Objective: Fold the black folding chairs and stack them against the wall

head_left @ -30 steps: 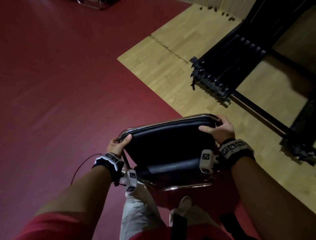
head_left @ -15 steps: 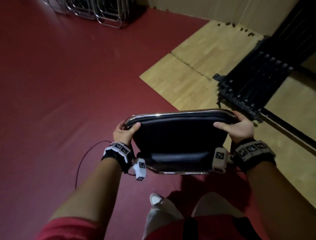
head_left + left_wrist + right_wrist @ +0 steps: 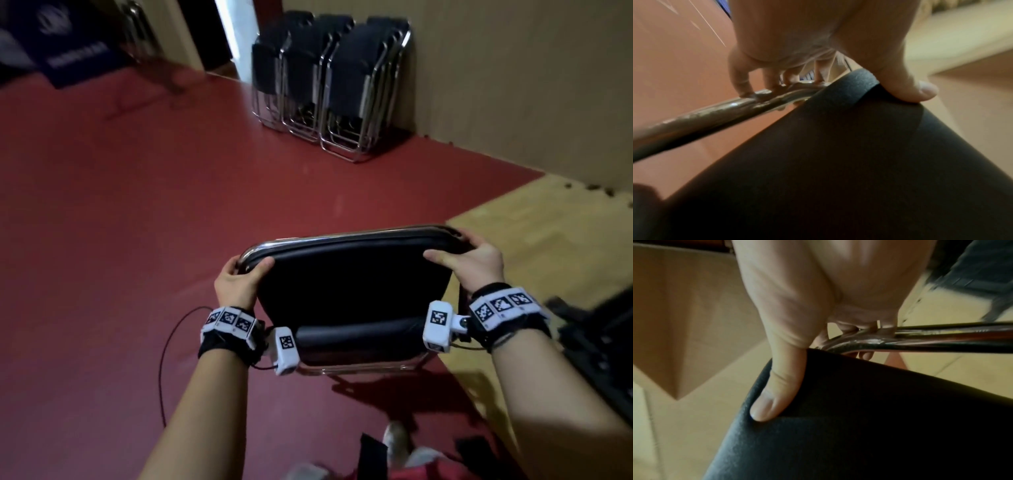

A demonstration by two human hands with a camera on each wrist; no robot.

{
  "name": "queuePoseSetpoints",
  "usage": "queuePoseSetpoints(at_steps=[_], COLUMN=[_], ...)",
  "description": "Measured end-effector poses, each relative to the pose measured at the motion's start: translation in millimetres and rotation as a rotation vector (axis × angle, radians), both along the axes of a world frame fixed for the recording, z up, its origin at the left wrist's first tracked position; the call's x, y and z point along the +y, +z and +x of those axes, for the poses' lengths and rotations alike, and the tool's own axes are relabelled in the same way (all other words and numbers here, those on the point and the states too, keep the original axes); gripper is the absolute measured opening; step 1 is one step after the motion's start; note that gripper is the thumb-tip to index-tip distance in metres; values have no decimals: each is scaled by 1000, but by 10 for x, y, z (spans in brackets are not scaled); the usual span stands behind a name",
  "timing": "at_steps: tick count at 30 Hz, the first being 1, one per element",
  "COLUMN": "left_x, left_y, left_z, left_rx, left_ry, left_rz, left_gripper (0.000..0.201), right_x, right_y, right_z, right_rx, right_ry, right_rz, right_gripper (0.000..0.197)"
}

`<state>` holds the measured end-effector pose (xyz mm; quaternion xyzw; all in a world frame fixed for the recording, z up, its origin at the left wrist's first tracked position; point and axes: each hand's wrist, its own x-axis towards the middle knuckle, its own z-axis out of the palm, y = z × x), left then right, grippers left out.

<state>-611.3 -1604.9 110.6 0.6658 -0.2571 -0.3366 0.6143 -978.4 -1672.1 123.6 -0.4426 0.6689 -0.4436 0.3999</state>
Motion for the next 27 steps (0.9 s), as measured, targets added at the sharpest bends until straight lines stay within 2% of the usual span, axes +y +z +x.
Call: queuePoseSetpoints(at_steps=[3,7,13,18,20,21,24,27], left_x=[-489,-1221,-2608,-3791,-4256,-4429,-5149,-5878], left_y=[145,162,34,87,152,177,223,210], left_z=[278,735,1498,2251,2545,2645,2999,3272], left_rx=[-6,15,26,37,26,20,33,19], left_ry=[85,158,182,151,125,115,103,103], left_rz=[-39,-68,-51,-8,7,14,16,24], left_gripper=[29,36,31,35,37,40,67,74], right_x=[-793,-1861,-3343,-4486,-4884,-5022,-5611,-6295], right_y=[175,192,10,-95,-70,-62,-31,-63], right_z=[328,804,1603,2307,2553,2643,2932,3179], right_rx=[10,9,-8,-24,-19,-14,-30,-13], right_ry=[67,118,129,89,87,90,88,85], right_rz=[-53,-78,-111,-83,-74,-74,-61,-62], right_gripper=[80,94,71,83,79,77,66,62])
